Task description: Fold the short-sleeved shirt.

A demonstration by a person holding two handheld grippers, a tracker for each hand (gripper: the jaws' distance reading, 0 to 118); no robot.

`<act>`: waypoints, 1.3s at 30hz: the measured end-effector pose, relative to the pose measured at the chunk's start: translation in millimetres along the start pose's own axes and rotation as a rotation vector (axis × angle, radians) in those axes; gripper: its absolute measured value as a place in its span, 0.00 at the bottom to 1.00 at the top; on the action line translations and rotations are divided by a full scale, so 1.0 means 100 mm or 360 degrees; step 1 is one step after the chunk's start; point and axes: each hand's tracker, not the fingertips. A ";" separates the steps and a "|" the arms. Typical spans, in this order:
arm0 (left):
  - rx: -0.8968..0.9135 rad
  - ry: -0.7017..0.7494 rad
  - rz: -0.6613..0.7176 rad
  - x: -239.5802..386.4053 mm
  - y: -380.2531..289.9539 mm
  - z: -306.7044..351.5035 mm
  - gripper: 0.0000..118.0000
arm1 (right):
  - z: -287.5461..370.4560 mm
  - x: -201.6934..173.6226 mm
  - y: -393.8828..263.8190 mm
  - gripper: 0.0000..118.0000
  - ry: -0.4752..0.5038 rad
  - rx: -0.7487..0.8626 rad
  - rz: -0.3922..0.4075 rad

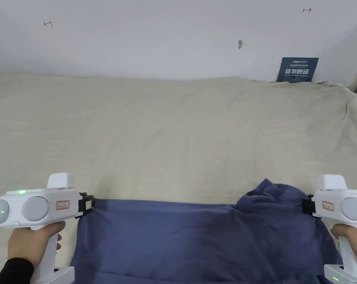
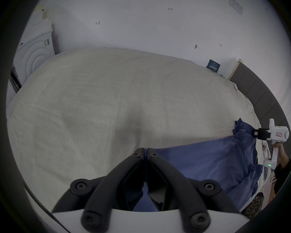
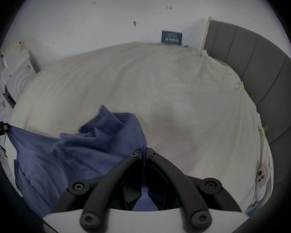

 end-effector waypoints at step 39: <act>-0.0196 0.0154 0.0029 -0.29 -2.10 0.85 0.00 | 1.36 0.21 -2.62 0.02 -0.0001 -0.0111 -0.0328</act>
